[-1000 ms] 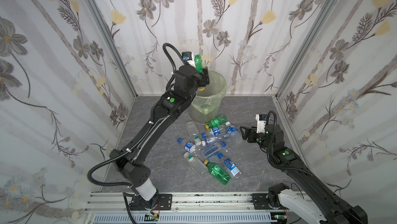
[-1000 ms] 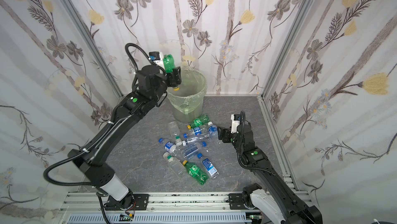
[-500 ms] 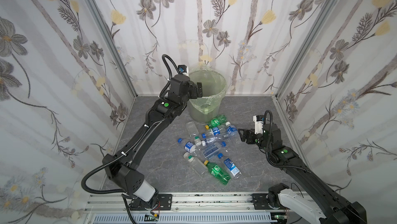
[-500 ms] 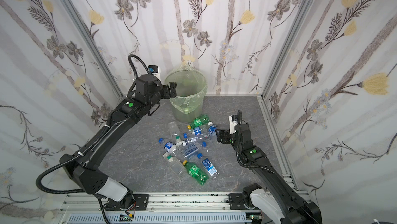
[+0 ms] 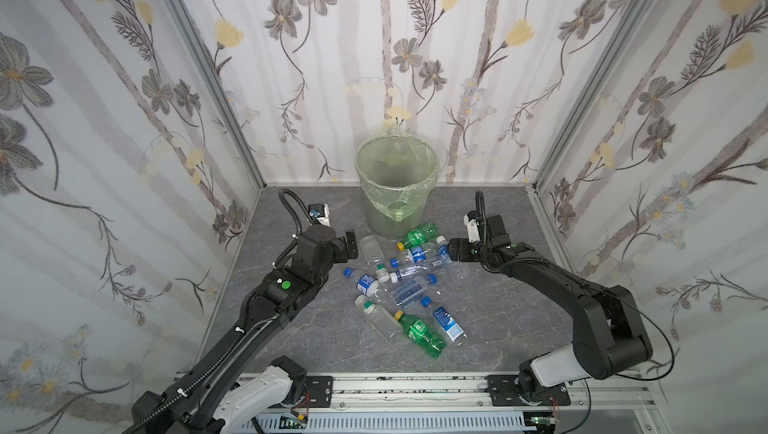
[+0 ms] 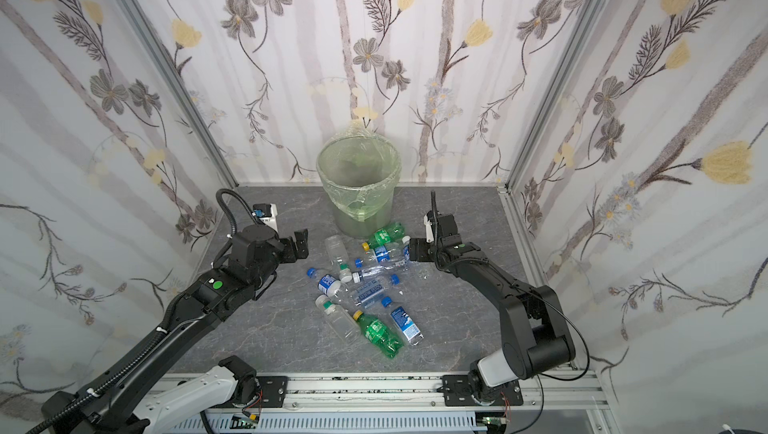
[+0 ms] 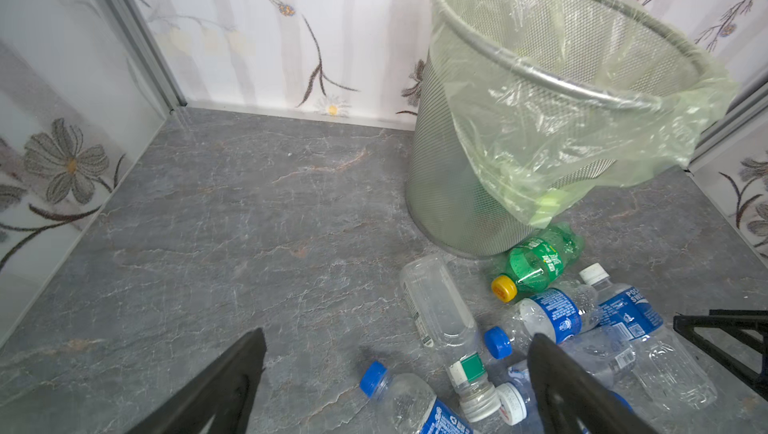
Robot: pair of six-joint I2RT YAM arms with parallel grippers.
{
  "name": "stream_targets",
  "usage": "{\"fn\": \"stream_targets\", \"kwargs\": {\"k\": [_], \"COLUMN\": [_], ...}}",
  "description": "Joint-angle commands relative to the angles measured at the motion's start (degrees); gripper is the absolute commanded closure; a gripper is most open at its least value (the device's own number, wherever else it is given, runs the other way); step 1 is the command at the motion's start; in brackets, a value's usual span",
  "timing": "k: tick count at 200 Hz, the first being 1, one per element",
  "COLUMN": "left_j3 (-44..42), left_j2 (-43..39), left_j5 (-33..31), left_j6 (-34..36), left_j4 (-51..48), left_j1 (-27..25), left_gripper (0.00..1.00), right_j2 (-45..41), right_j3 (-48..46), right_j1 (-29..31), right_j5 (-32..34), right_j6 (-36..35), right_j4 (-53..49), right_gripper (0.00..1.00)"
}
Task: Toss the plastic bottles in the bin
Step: 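Withdraw the left arm while the right gripper grasps the Pocari Sweat bottle, then lift the Pocari Sweat bottle with the right gripper over the wastebasket and release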
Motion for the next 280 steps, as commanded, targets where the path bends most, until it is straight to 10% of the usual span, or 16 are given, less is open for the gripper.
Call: {"fn": "stream_targets", "kwargs": {"k": [1,209,280], "left_j3": [-4.2,-8.0,-9.7], "left_j2": [-3.0,-6.3,-6.1], "left_j5": [-1.1,-1.1,0.2], "left_j6": [-4.5,-2.7,-2.9], "left_j4": [2.0,3.3,3.6], "left_j1": [0.1,0.1,0.2], "left_gripper": [0.0,0.0,0.0], "right_j2": [2.3,6.8,-19.5], "right_j3": [-0.1,-1.8,-7.5], "right_j1": [0.0,-0.1,0.2], "right_j5": [0.0,6.1,4.8], "right_j6": [0.1,3.2,1.3], "right_j4": [0.7,2.3,7.0], "right_gripper": [0.14,0.48,0.59]}}
